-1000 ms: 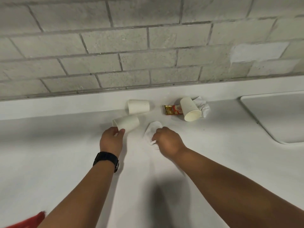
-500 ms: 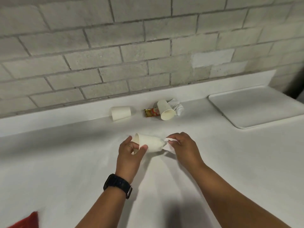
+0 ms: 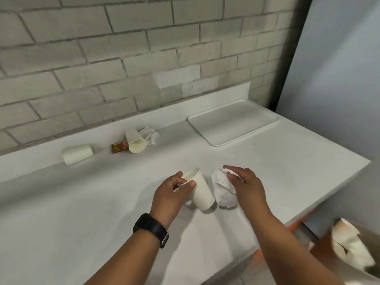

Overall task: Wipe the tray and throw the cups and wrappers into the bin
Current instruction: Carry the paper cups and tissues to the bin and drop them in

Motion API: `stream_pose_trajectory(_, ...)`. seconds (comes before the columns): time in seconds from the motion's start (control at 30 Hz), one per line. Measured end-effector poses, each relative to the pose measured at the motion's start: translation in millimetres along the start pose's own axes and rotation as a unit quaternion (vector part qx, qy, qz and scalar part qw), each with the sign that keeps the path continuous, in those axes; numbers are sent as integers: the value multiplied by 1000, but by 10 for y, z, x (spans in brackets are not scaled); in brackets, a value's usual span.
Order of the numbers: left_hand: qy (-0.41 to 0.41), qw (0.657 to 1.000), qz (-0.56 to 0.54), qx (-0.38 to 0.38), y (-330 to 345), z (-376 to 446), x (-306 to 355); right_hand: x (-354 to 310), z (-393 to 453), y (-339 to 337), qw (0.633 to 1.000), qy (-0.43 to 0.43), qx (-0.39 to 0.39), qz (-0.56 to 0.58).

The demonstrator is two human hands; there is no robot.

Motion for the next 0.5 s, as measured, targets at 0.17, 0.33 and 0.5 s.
stream_pose_trajectory(0.17, 13, 998, 15, -62, 1125, -174, 10, 584, -58, -902, 996, 48, 37, 58)
stream_pose_trajectory(0.33, 26, 990, 46, -129, 2328, -469, -35, 1295, -117, -1852, 991, 92, 70, 73)
stream_pose_trajectory(0.5, 7, 981, 64, -185, 3493, -807, -330, 2436, -308, -2666, 973, 209, 89, 33)
Point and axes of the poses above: each hand's wrist, its own z-axis towards the middle knuckle, its own y-axis out of the palm, x = y × z, the point moved 9 cm from there along z, towards the middle knuckle, and after that the axes turned 15 degrees about -z, right-handed, at the moved point
